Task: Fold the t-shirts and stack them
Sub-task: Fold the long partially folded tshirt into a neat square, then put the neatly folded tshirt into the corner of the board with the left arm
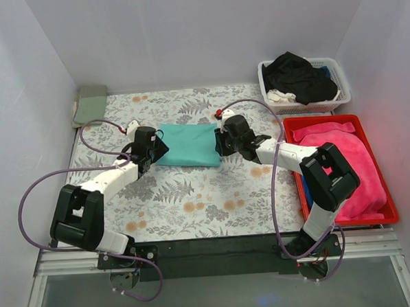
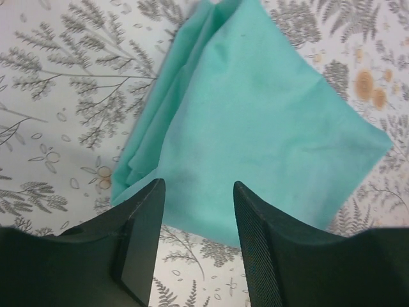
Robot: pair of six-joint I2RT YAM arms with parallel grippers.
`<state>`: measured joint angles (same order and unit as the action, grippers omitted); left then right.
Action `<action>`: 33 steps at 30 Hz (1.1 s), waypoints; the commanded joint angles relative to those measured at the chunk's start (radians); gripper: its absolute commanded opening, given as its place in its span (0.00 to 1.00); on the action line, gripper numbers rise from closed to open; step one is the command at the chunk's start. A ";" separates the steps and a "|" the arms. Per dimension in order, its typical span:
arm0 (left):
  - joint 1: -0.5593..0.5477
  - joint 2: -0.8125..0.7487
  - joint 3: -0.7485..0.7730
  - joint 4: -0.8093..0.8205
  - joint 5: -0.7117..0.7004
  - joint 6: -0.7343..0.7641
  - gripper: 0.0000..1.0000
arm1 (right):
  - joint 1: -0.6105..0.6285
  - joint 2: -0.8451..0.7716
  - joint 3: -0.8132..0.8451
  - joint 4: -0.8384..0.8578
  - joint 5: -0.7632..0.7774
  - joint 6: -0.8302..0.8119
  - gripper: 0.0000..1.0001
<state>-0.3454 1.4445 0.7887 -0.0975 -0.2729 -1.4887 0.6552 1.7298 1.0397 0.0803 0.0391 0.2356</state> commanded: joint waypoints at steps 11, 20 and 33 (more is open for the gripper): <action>-0.021 0.140 0.193 0.047 0.174 0.110 0.49 | 0.018 -0.110 0.051 -0.020 0.081 -0.010 0.33; -0.021 0.114 0.127 0.027 0.006 0.104 0.54 | 0.018 -0.116 0.028 -0.020 0.073 -0.009 0.34; 0.177 0.345 0.240 0.013 0.332 0.240 0.55 | 0.018 -0.113 -0.004 -0.030 0.091 -0.001 0.34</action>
<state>-0.1879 1.7382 0.9668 -0.0650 -0.0849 -1.3178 0.6727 1.6276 1.0389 0.0463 0.1101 0.2325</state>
